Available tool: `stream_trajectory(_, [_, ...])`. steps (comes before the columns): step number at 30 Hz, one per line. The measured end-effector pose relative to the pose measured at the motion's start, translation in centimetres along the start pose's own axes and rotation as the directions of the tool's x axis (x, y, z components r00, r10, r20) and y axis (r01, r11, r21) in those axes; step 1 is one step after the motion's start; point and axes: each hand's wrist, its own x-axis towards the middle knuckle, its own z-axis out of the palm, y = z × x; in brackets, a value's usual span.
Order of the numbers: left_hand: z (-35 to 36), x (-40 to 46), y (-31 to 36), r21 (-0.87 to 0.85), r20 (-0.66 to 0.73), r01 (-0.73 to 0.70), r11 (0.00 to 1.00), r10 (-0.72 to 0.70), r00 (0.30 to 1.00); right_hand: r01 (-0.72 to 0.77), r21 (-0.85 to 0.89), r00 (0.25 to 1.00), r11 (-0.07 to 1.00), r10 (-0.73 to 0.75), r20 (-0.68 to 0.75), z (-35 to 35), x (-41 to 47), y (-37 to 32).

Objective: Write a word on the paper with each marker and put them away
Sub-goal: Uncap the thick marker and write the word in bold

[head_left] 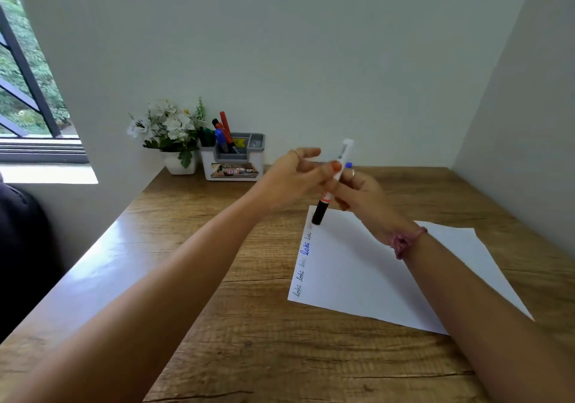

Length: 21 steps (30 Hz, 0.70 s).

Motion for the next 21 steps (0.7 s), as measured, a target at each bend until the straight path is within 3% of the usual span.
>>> stream_trajectory(4, [2.3, -1.5, -1.6, 0.084, 0.185, 0.134, 0.987, -0.148, 0.972, -0.003, 0.039, 0.996, 0.999, 0.007, -0.091, -0.2, -0.5, 0.1])
stream_trajectory(7, [4.2, -2.1, -2.2, 0.017, 0.137, 0.144, 0.989, -0.145, 0.980, 0.008, 0.007, 0.987, 1.000, -0.006, -0.159, 0.4, -0.3, 0.7])
stream_trajectory(13, [4.5, -1.5, -3.0, 0.196, -0.097, -0.098, 0.976, 0.118, 0.988, 0.067, 0.102, 0.970, 0.993, -0.041, -0.241, 1.4, -0.4, 0.1])
stream_trajectory(16, [4.2, -1.5, -2.6, 0.205, -0.107, -0.187, 0.961, 0.212, 0.971, 0.090, 0.125, 0.966, 0.988, -0.056, -0.254, 1.7, -0.4, -0.6])
stream_trajectory(21, [3.9, -1.1, -3.0, 0.181, -0.098, -0.211, 0.961, 0.231, 0.968, 0.078, 0.145, 0.969, 0.986, -0.041, -0.244, 1.7, -0.4, -0.8])
